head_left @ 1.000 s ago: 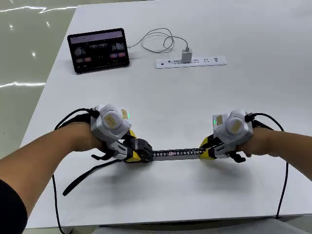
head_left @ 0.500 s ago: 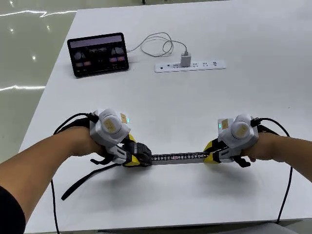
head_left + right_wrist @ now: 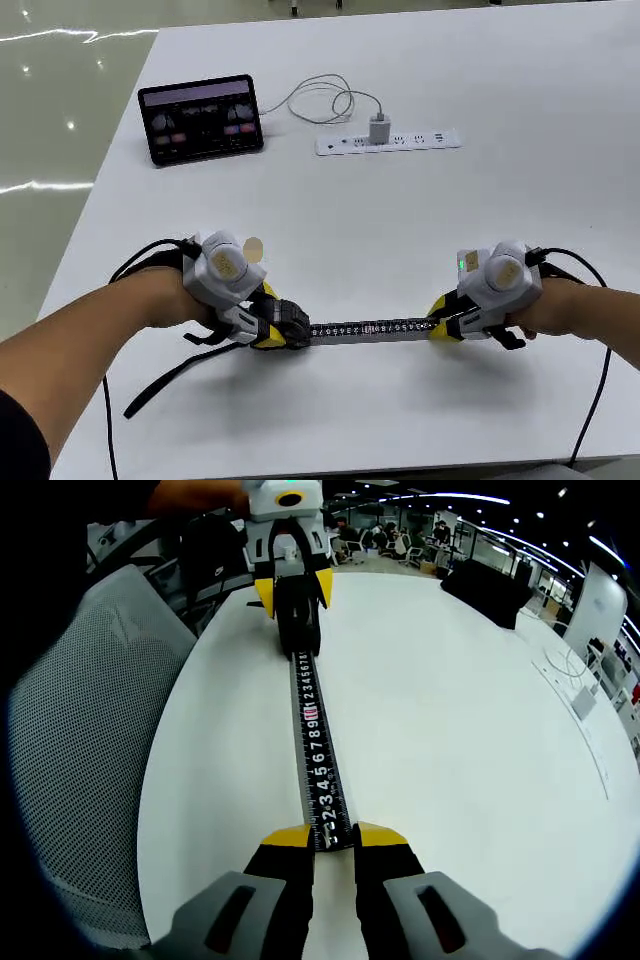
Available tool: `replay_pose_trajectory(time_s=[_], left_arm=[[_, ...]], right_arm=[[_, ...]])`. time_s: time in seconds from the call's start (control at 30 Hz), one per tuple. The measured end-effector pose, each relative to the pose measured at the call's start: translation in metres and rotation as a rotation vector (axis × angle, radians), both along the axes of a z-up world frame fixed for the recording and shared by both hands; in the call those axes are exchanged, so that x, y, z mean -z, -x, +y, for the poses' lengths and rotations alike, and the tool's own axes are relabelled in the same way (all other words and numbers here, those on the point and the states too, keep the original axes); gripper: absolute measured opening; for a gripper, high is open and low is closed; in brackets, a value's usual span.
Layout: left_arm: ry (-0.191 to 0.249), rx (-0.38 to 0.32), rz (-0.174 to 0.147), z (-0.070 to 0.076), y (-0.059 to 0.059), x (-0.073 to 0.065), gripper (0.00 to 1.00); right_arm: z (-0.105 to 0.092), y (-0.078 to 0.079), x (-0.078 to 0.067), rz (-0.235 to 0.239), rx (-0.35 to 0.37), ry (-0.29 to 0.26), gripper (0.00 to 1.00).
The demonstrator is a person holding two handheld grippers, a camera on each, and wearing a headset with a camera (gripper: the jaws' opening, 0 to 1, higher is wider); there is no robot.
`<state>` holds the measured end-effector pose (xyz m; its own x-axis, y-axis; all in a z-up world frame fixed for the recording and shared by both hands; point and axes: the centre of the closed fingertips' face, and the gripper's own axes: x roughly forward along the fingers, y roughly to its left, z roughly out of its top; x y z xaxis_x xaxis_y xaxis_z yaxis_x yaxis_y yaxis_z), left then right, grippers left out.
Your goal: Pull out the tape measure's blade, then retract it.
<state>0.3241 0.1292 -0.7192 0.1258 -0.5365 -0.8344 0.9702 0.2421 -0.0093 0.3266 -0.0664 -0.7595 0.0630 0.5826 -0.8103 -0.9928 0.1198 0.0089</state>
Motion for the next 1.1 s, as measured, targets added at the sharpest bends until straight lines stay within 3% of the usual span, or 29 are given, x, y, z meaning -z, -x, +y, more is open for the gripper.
replay_pose_trajectory(time_s=[1.1], left_arm=[[0.003,-0.011,-0.003,-0.002,0.003,-0.001,0.31]], right_arm=[[-0.027,0.002,-0.006,0.011,0.023,0.021,0.10]])
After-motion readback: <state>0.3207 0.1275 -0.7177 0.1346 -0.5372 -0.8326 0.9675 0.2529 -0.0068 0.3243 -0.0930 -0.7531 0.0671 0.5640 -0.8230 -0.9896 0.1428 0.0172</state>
